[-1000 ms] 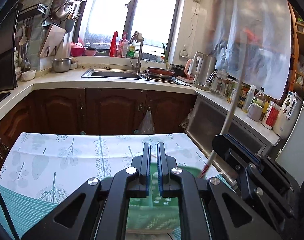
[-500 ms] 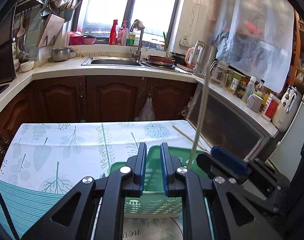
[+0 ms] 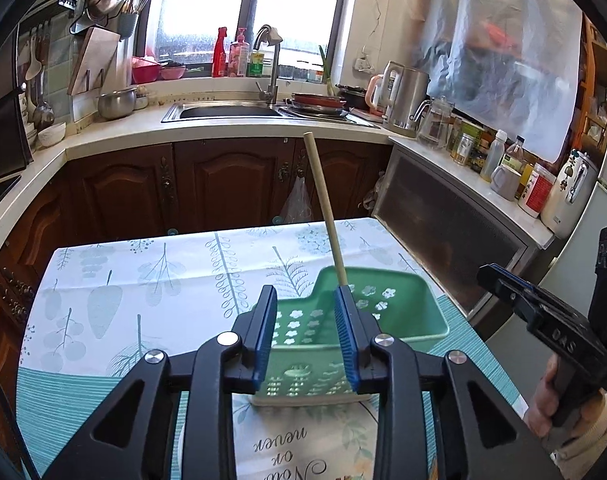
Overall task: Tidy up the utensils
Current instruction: 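Lower the chopsticks into the green holder and open both grippers, then withdraw both open grippers from the holder back over the chopstick pile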
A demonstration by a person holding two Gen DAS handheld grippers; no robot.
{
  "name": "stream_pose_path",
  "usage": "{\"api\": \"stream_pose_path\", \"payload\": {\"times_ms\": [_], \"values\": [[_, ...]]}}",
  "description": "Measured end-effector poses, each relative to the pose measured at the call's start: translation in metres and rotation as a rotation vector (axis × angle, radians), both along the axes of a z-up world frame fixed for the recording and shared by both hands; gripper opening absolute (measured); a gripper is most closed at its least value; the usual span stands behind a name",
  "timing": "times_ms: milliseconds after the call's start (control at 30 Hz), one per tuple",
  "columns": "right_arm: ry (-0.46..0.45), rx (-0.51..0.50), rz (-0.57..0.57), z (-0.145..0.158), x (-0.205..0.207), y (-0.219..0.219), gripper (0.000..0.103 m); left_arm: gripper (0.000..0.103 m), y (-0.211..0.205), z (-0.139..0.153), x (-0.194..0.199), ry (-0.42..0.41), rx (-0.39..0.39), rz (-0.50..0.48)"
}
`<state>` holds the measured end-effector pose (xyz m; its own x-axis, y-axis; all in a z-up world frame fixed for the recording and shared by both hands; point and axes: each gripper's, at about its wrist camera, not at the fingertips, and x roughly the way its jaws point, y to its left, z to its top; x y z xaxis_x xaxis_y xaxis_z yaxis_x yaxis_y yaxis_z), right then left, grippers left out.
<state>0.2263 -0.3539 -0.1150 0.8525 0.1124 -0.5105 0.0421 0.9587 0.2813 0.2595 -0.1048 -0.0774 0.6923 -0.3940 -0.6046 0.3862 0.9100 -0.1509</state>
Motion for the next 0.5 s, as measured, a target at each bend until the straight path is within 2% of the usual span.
{"api": "stream_pose_path", "payload": {"times_ms": [33,100,133,200,300,400,500], "values": [[0.022,0.004,-0.026,-0.005,-0.005,-0.014,0.03,0.038,0.003,0.001,-0.004,0.007,-0.001,-0.004],[0.083,0.024,-0.054,-0.015,-0.008,-0.032,0.03,0.053,0.008,0.001,-0.014,0.009,0.004,-0.001],[0.124,0.027,-0.069,-0.023,-0.011,-0.039,0.03,0.055,0.011,0.001,-0.019,0.011,0.005,0.0],[0.206,-0.034,-0.114,-0.04,-0.018,-0.045,0.03,0.065,0.021,0.0,-0.035,0.016,0.01,0.001],[0.286,-0.159,-0.121,-0.064,-0.032,-0.039,0.03,0.08,0.037,-0.006,-0.059,-0.001,0.086,0.044],[0.352,-0.2,-0.086,-0.086,-0.05,-0.028,0.03,0.082,0.052,-0.015,-0.078,0.006,0.169,0.084],[0.394,-0.164,-0.045,-0.094,-0.066,-0.019,0.03,0.082,0.071,-0.029,-0.099,0.081,0.209,0.116]]}}
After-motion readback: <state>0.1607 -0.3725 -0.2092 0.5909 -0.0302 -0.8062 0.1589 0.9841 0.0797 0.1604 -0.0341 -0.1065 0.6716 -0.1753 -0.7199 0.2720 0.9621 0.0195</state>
